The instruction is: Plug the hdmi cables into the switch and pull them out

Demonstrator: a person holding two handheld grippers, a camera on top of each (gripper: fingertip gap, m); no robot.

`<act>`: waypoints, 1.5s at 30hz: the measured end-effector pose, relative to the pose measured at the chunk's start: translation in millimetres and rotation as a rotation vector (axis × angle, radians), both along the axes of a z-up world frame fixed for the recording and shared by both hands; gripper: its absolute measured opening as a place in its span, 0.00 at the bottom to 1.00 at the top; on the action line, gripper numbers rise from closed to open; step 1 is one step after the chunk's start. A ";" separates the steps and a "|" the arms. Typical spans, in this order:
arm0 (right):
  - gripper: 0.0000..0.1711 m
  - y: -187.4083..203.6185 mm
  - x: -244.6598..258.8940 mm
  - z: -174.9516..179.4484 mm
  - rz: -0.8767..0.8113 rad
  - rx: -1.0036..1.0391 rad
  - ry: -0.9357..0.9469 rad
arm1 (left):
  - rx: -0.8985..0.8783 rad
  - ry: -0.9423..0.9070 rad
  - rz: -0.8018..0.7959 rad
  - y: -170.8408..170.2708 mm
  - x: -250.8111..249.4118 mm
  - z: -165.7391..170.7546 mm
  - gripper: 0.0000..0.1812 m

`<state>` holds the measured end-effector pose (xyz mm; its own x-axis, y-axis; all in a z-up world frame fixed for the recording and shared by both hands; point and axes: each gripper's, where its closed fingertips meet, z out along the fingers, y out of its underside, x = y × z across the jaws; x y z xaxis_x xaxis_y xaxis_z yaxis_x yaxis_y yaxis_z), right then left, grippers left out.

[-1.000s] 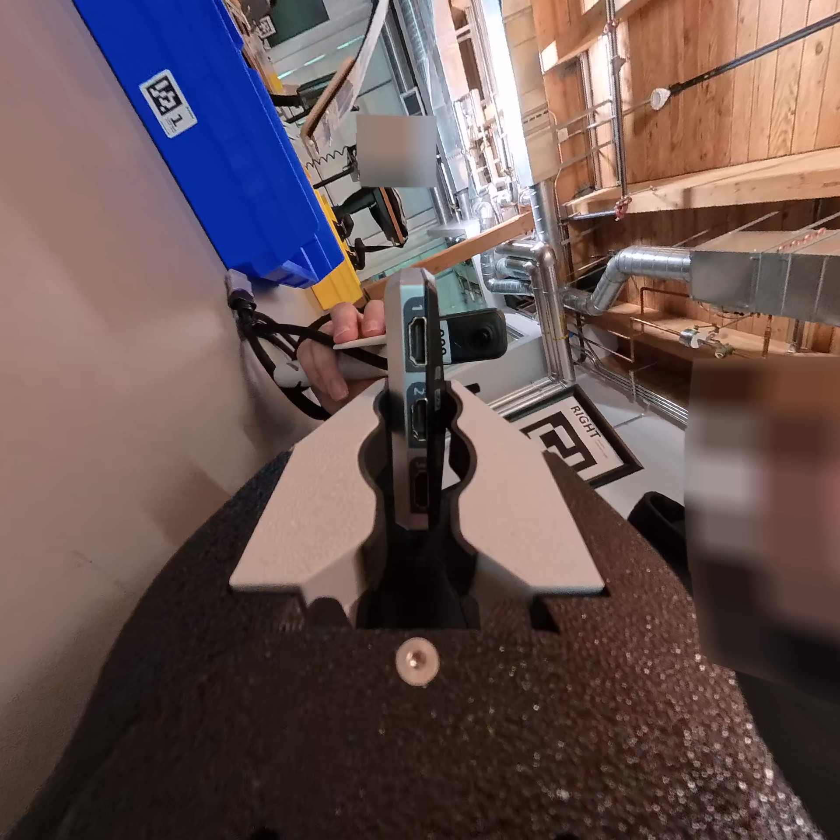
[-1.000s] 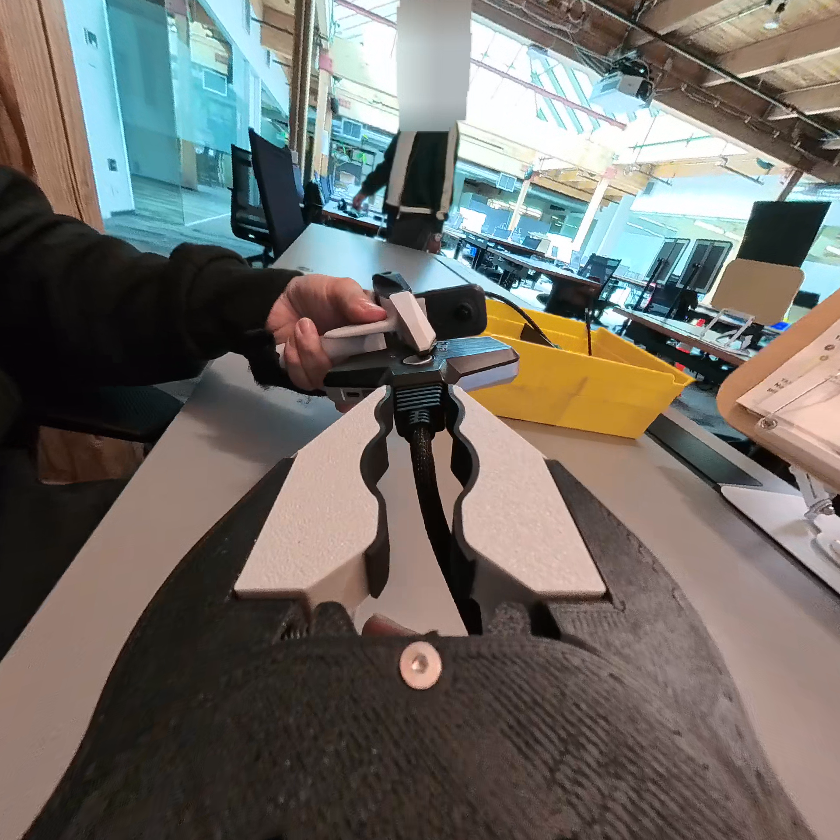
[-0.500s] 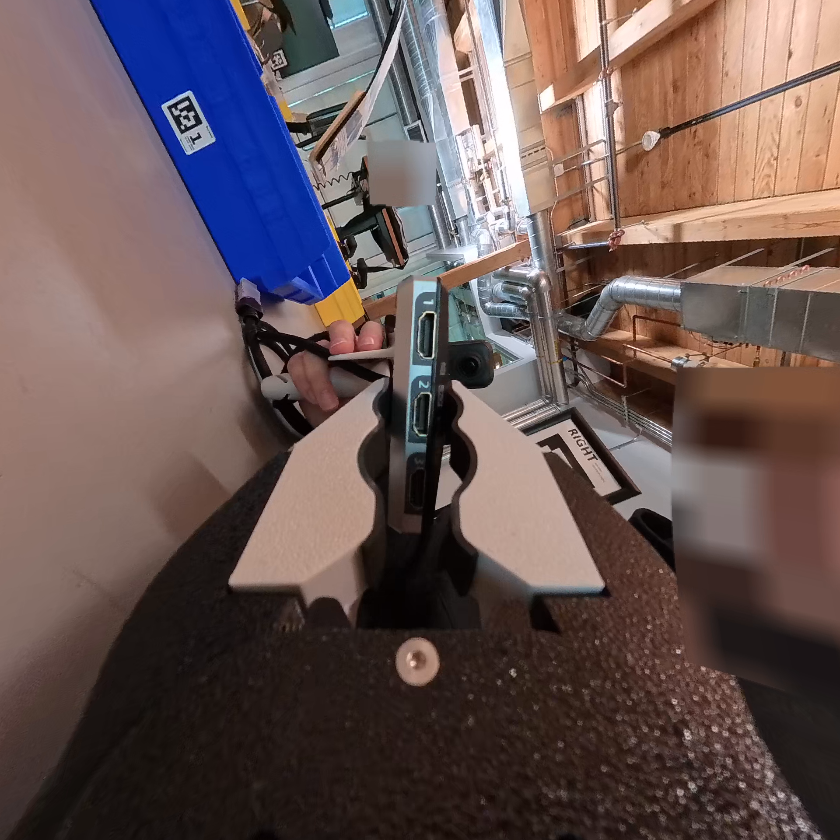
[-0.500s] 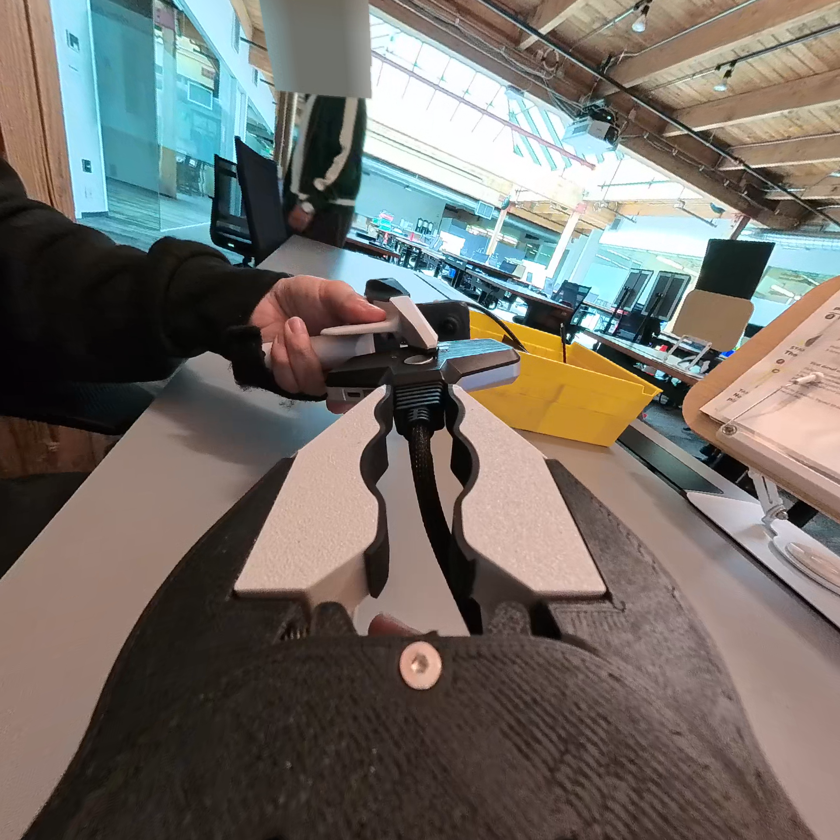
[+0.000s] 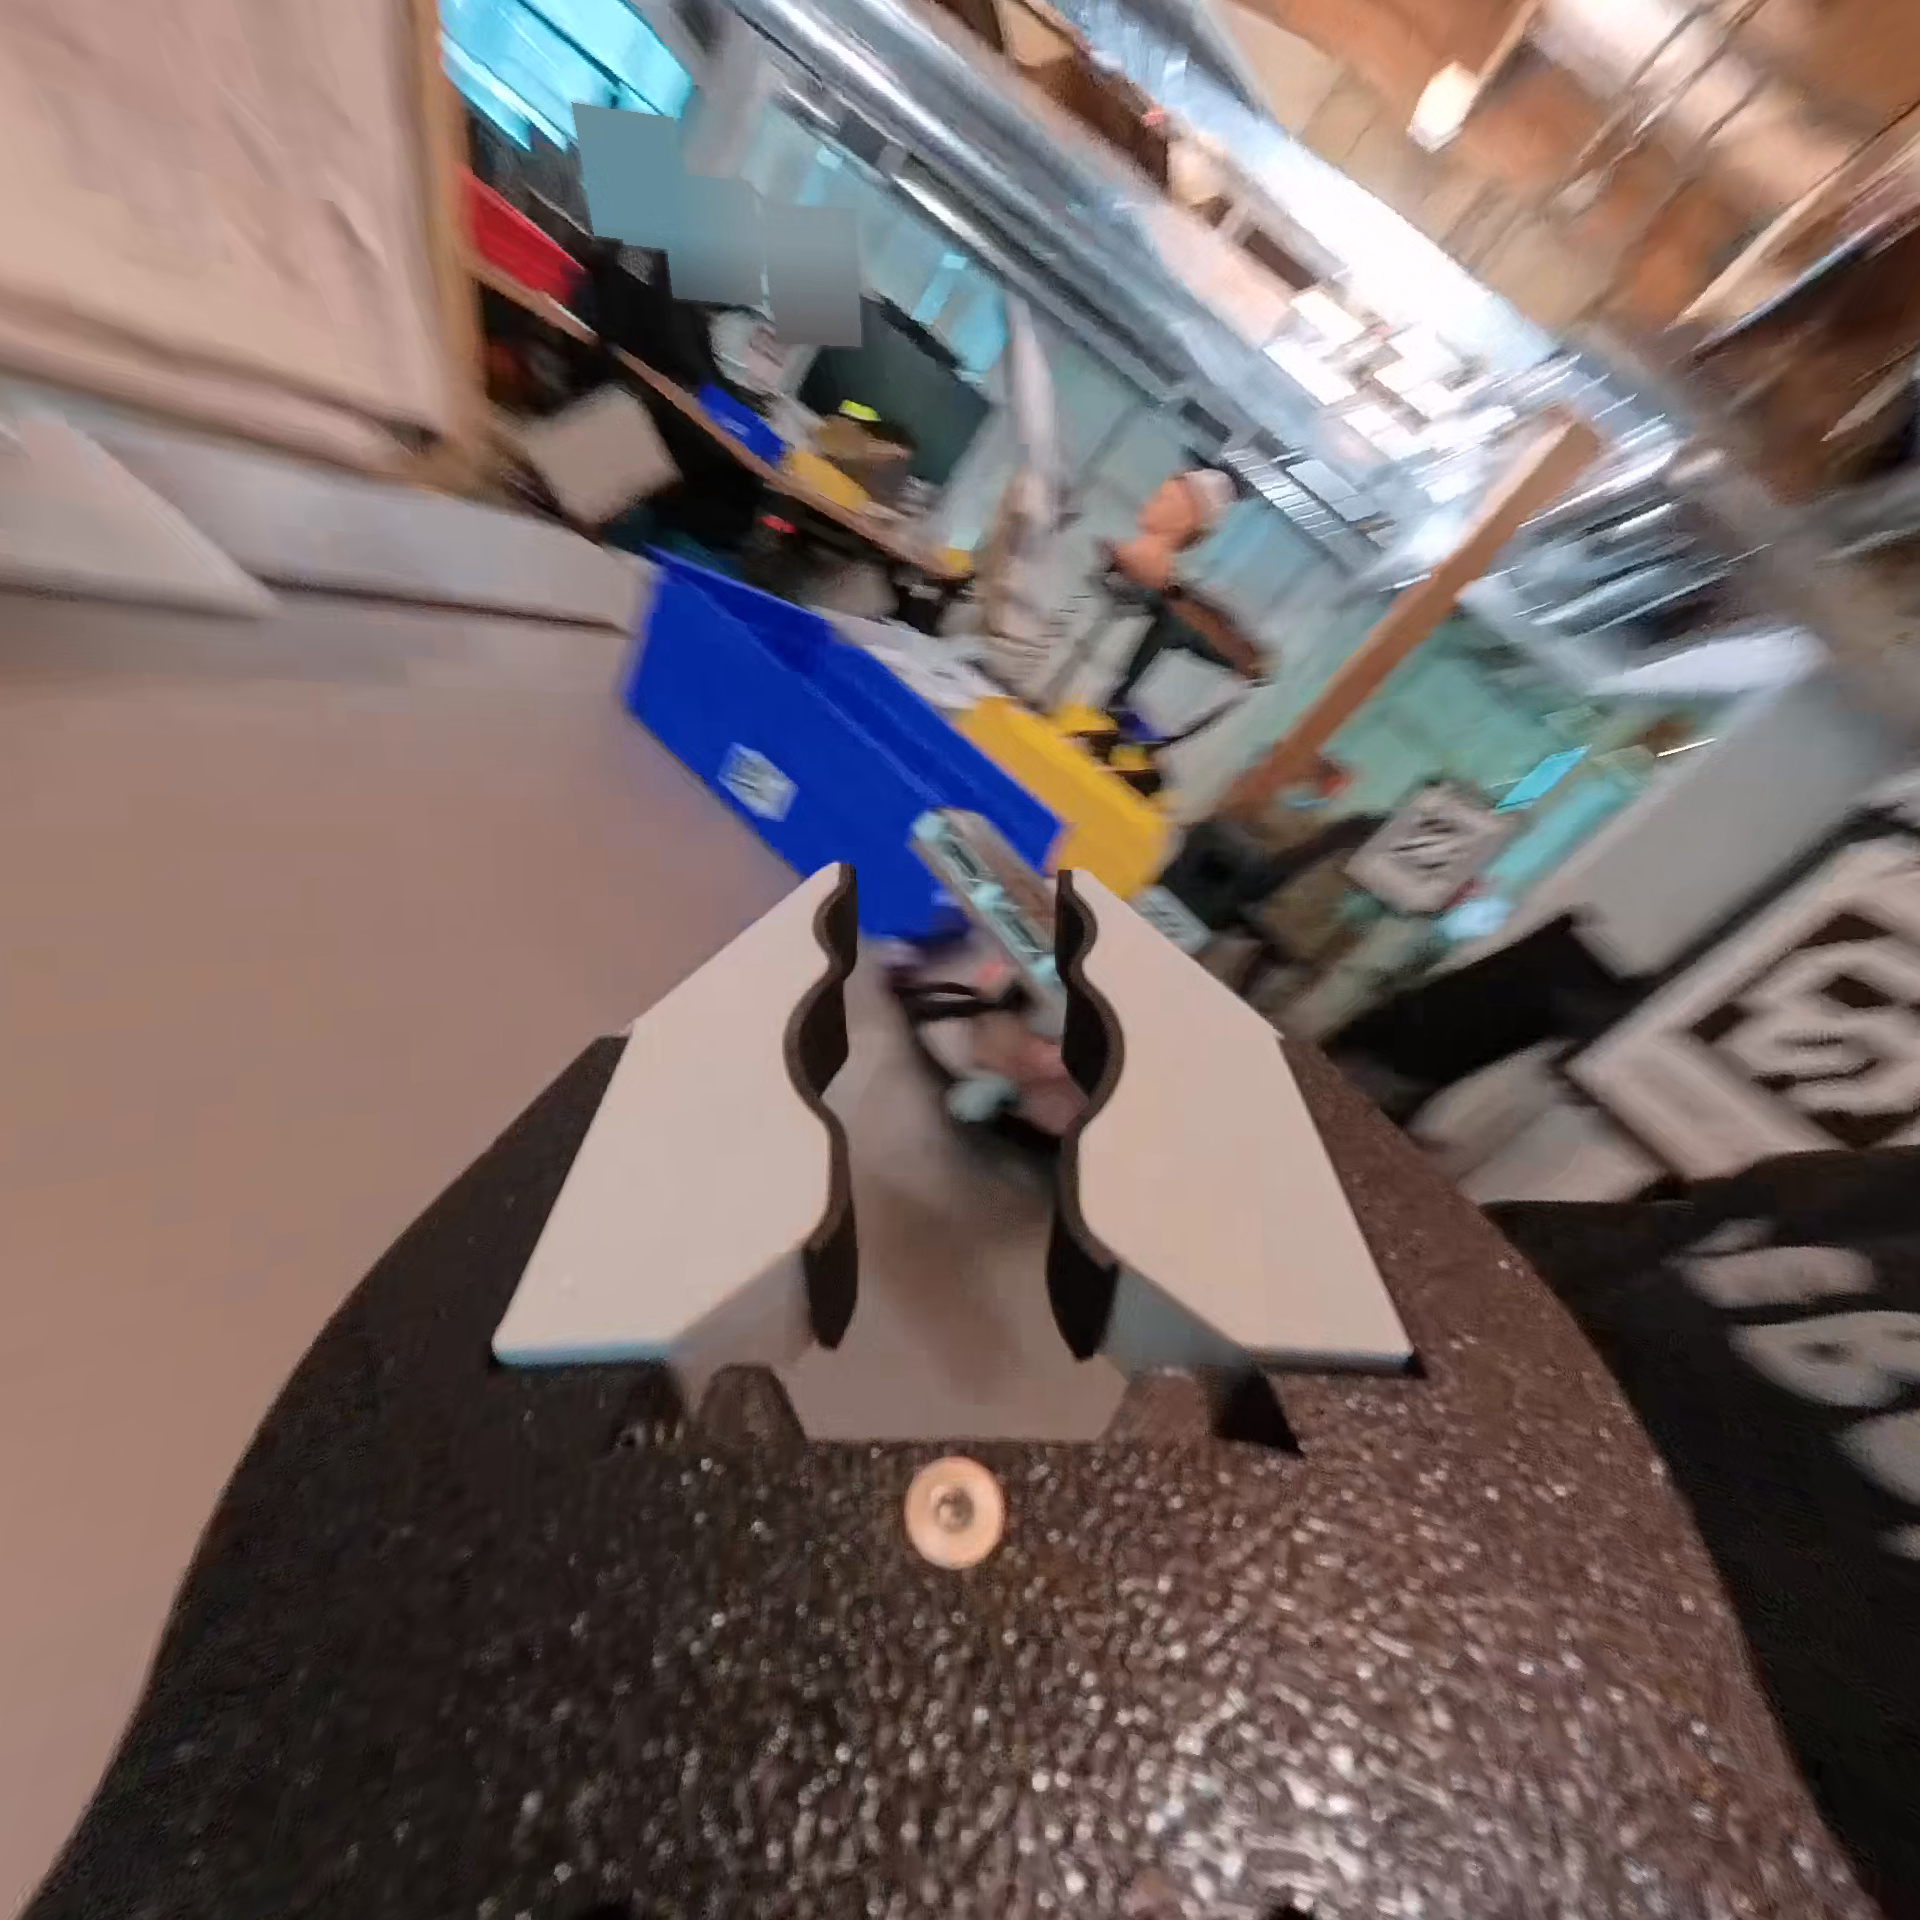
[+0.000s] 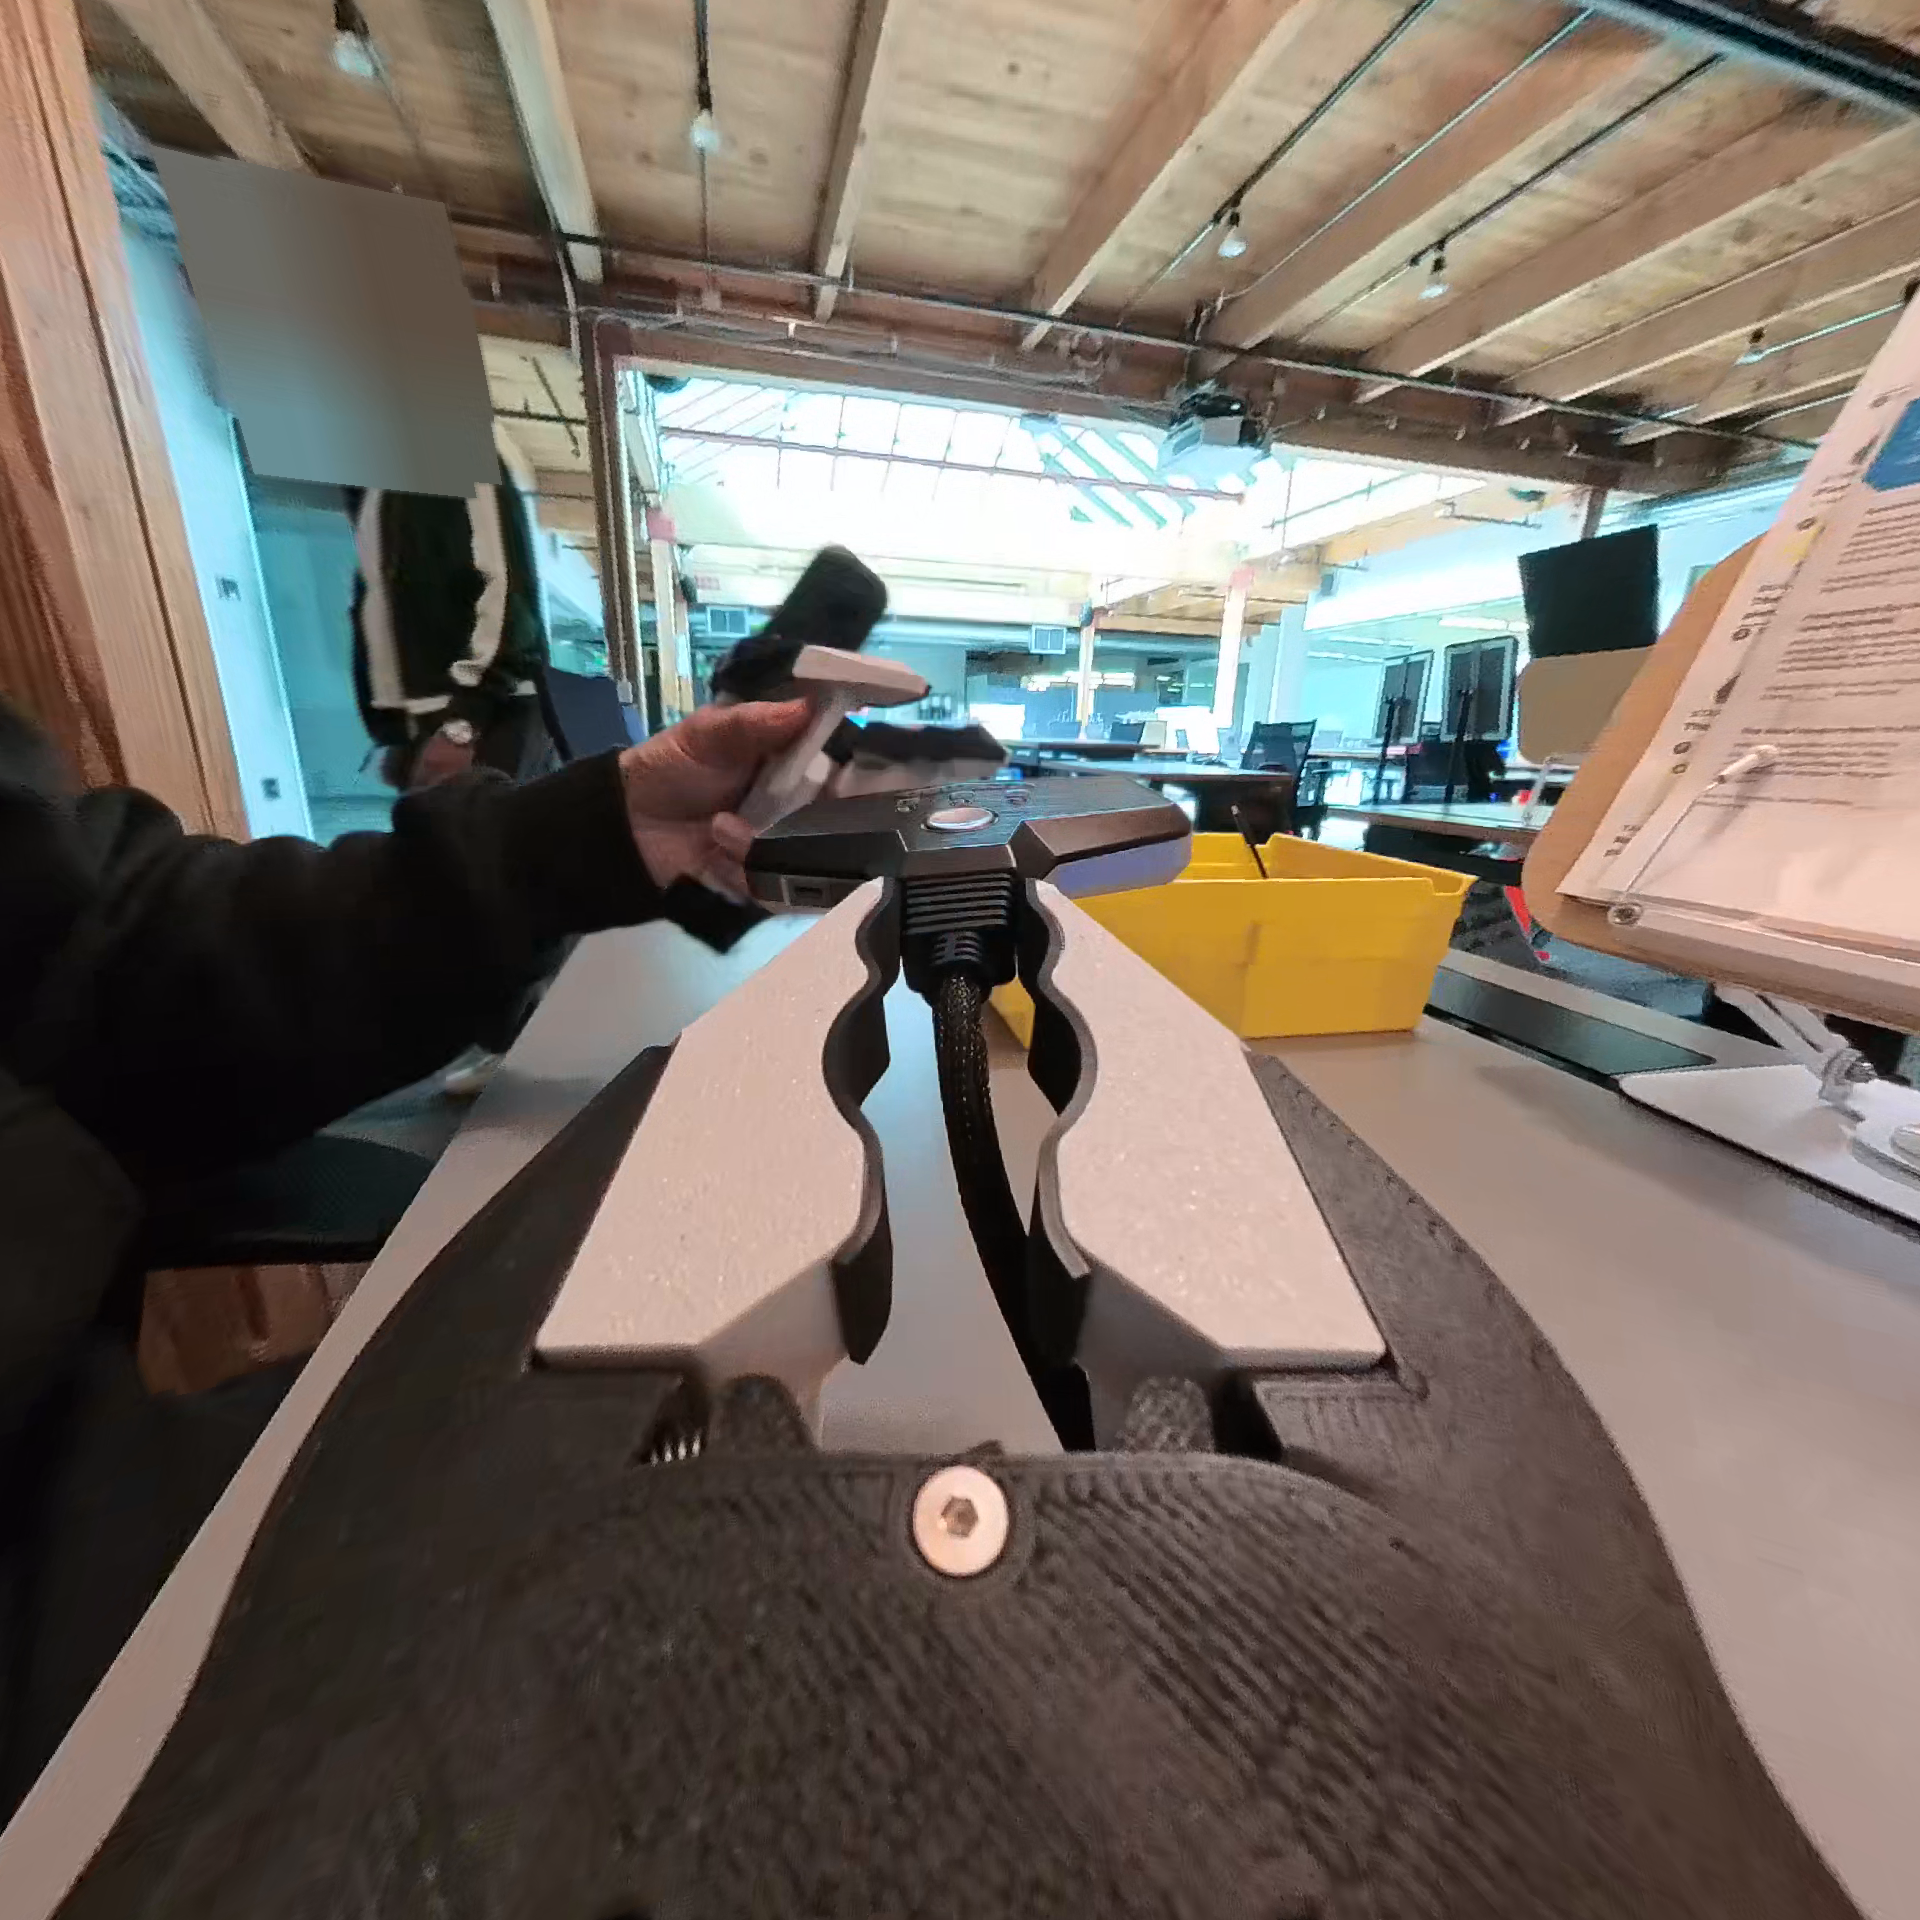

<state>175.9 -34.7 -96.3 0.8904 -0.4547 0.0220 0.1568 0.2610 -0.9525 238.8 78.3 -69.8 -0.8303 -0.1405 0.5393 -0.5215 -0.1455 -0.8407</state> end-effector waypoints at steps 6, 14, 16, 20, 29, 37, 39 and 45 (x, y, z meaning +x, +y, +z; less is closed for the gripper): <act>0.12 1.0 3.2 -2.8 -0.007 -0.007 0.013 | 0.873 -0.666 0.331 140.9 75.1 -27.9 0.25; 0.12 6.3 3.6 -8.5 -0.001 -0.049 0.015 | 1.681 -0.994 0.066 246.6 114.6 -94.7 0.24; 0.12 5.5 3.5 -8.3 0.001 -0.040 0.017 | 1.802 -1.090 0.074 256.5 130.6 -97.4 0.23; 0.12 3.9 3.9 -9.0 -0.007 -0.036 0.017 | 1.885 -1.232 0.111 257.4 148.7 -99.1 0.12; 0.12 -0.2 5.3 -5.9 -0.017 -0.012 0.021 | 1.786 -1.544 0.691 234.6 130.0 29.6 0.01; 0.12 -19.5 3.4 9.7 -0.031 0.111 0.011 | 1.409 -1.755 0.869 141.3 30.8 90.4 0.02; 0.12 -26.5 2.6 14.4 -0.033 0.154 0.008 | 1.304 -1.733 0.815 113.1 5.0 79.6 0.01; 0.12 -27.1 2.2 14.2 -0.033 0.154 0.011 | 1.203 -1.788 0.637 67.5 -44.9 16.2 0.01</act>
<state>178.0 -61.8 -82.1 0.8748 -0.4808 -0.0596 0.1577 0.3990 -0.9033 193.9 145.8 -53.5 0.0595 -0.0881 -0.9943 0.5305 0.8466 -0.0432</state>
